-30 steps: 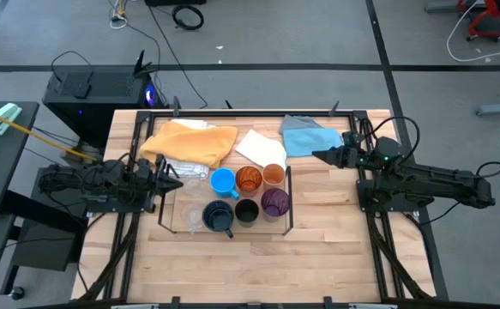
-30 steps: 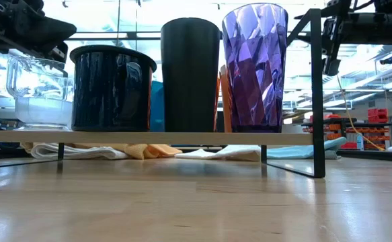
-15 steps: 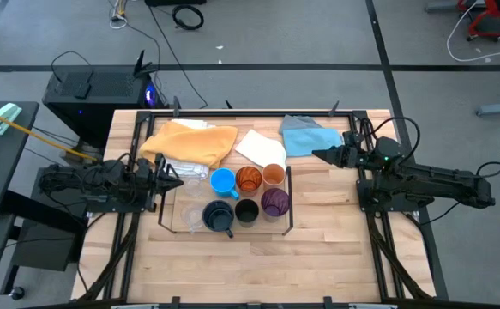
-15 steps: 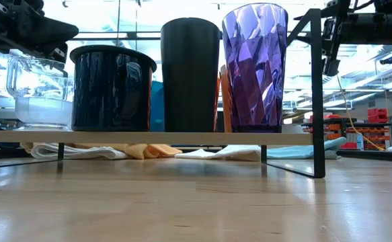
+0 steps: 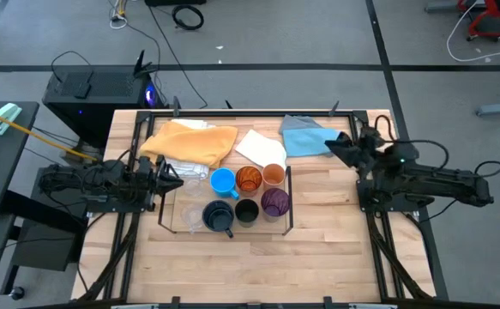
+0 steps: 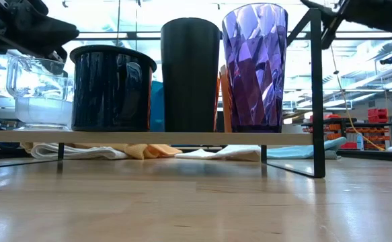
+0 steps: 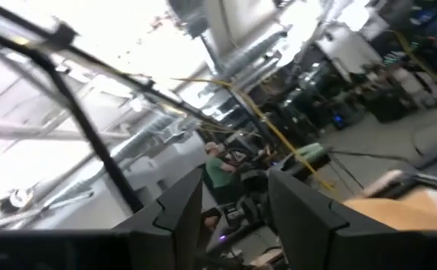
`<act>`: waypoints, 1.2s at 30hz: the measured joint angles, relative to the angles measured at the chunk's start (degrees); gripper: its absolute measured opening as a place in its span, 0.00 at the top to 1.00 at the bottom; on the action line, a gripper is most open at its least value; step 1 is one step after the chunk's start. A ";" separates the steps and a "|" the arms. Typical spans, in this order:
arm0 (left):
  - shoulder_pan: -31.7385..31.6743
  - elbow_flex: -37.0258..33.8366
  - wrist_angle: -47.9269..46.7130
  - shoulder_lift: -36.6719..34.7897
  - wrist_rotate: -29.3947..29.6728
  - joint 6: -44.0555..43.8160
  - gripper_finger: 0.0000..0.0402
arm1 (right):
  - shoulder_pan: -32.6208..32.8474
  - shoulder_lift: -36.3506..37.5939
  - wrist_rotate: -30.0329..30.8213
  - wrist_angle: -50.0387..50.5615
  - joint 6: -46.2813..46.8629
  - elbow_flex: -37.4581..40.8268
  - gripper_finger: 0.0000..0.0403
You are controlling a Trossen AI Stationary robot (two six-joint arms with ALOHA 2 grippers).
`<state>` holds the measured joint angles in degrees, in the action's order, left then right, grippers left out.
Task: Stack small to large cups/mugs on shelf
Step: Return to Home Position
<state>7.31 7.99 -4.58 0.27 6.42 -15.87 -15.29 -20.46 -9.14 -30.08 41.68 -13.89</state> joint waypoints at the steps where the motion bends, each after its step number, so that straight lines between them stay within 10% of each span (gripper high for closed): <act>1: 0.00 0.00 0.00 0.00 0.00 -0.01 0.87 | 0.00 0.90 -0.90 0.23 -0.87 0.05 0.60; 22: 0.00 0.04 0.04 0.04 0.00 0.04 0.86 | -4.96 16.93 -0.51 20.58 -23.64 3.08 0.62; 36: 0.00 0.04 0.07 0.06 -0.01 0.04 0.86 | -0.71 16.48 0.93 -3.81 -17.84 12.45 0.64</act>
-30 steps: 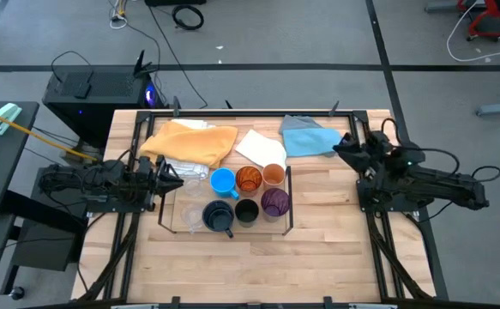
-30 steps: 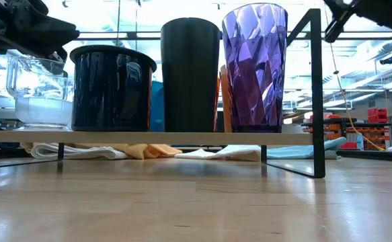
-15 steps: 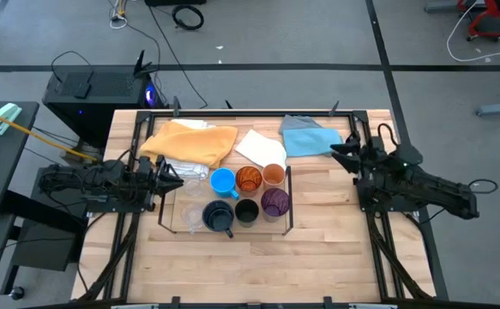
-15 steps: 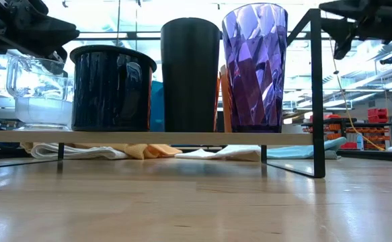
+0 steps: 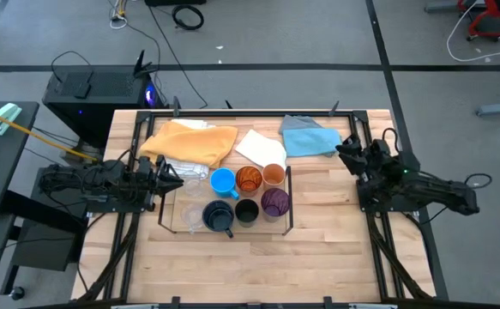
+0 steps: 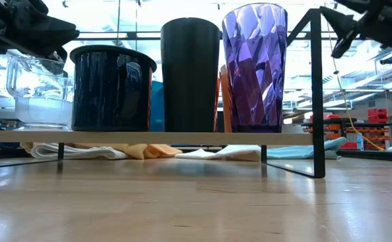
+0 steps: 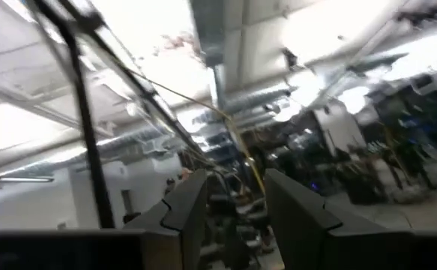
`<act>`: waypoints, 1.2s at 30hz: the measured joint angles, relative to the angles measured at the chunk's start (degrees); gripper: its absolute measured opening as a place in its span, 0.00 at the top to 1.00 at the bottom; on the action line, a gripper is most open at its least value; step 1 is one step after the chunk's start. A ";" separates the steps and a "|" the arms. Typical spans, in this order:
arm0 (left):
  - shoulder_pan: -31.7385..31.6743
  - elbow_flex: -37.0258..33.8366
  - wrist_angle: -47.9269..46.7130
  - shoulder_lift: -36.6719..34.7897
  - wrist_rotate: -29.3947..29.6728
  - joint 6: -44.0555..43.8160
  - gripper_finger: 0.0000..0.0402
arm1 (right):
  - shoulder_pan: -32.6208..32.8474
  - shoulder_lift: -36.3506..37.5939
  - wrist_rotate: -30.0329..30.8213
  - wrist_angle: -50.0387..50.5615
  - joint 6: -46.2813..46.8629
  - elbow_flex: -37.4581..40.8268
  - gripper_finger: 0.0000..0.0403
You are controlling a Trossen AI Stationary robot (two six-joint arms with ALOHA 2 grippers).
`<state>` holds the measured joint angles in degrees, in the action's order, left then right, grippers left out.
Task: Stack small to large cups/mugs on shelf
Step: Return to Home Position
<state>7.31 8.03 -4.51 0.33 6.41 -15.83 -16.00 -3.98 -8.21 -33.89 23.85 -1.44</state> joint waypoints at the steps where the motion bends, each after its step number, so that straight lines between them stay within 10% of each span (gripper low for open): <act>1: 0.00 0.00 0.00 0.01 0.01 -0.03 0.86 | 0.79 -0.22 0.07 -0.74 -0.86 -0.13 0.65; 19: 0.00 0.00 0.00 0.01 -0.01 0.00 0.85 | 17.40 -0.36 5.82 1.92 -9.02 1.01 0.70; 36: 0.00 0.00 0.00 0.03 0.01 0.02 0.84 | 9.72 -0.36 -0.56 18.51 -10.25 1.01 0.79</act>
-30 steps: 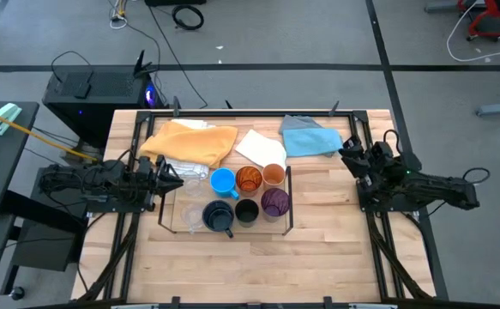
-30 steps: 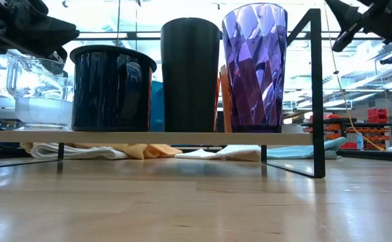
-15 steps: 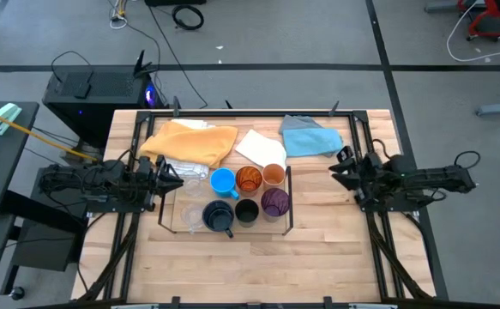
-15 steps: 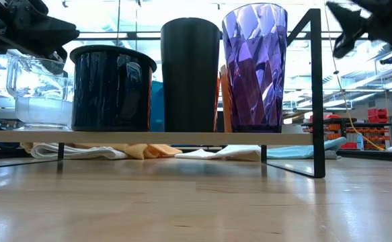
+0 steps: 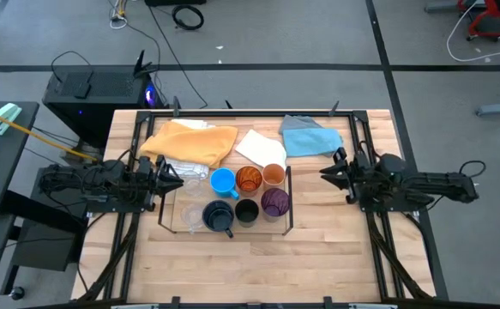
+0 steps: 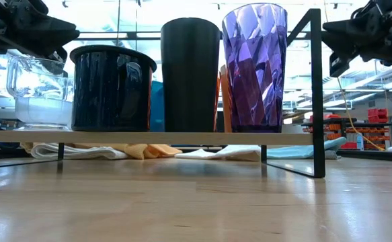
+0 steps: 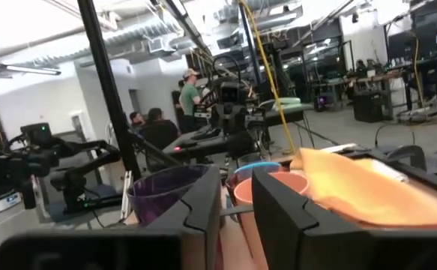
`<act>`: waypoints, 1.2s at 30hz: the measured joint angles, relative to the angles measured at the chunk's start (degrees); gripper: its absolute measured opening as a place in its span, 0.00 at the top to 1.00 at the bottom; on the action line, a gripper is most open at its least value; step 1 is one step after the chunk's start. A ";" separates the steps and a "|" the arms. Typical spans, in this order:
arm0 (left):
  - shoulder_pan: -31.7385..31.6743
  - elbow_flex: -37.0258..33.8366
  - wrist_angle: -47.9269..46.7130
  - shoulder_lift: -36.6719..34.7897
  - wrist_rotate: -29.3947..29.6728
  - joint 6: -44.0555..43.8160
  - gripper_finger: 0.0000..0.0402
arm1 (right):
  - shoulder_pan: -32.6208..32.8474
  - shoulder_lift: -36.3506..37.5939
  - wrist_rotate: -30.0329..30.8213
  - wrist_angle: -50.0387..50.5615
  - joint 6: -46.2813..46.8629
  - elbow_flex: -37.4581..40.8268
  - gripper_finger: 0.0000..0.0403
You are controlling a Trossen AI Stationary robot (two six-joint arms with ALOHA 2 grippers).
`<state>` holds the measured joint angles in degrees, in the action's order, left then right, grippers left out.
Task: Stack small to large cups/mugs on shelf
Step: Return to Home Position
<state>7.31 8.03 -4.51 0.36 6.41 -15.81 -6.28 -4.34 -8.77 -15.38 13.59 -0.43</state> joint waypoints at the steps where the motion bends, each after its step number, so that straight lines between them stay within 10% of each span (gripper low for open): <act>1: 0.00 0.00 0.00 0.00 -0.02 -0.02 0.84 | -0.49 0.00 -0.62 0.30 0.43 0.00 0.79; 14: 0.00 0.00 -0.01 -0.01 -0.02 -0.02 0.86 | -3.88 -0.02 -3.43 6.61 -1.16 -0.02 0.98; 36: 0.00 0.00 -0.02 -0.01 0.00 -0.04 0.86 | -5.23 -0.01 -3.11 10.02 -1.67 -0.04 0.93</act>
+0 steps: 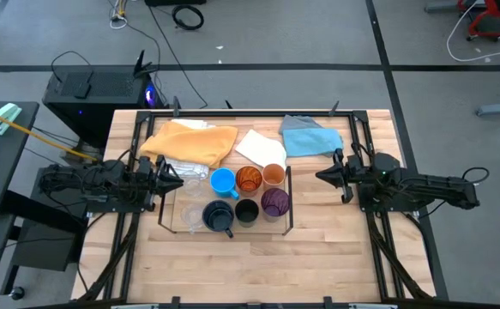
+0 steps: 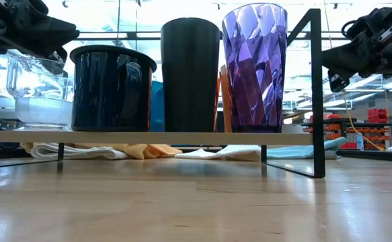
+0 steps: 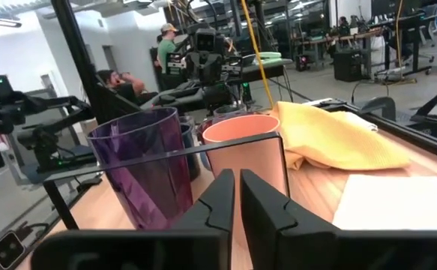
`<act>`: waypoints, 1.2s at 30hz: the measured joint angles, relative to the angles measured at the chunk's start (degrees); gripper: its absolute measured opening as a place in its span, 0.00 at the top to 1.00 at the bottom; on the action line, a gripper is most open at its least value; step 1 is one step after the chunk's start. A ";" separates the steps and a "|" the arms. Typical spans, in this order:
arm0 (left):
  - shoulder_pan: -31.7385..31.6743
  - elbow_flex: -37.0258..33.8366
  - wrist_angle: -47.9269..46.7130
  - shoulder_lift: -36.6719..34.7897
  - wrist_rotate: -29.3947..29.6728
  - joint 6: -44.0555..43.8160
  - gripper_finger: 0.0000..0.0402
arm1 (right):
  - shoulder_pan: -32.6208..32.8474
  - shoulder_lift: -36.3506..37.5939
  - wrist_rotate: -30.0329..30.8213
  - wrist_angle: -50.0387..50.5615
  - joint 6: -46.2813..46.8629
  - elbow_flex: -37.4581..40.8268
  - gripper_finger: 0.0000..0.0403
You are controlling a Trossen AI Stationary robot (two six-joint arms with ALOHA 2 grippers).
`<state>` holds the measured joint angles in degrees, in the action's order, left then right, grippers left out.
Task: Stack small to large cups/mugs on shelf
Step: Return to Home Position
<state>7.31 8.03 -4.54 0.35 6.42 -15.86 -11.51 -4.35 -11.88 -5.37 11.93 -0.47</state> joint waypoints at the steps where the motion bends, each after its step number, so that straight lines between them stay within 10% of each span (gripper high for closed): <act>1: 0.00 0.00 0.00 0.01 0.00 0.00 0.85 | 0.00 0.00 0.00 0.00 0.04 0.00 0.92; 36: 0.00 0.00 0.00 0.00 -0.01 0.05 0.86 | 0.00 -0.01 0.00 0.00 0.05 -0.01 0.92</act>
<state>7.31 8.03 -4.54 0.35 6.41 -15.81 -11.51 -4.36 -11.88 -5.37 11.98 -0.48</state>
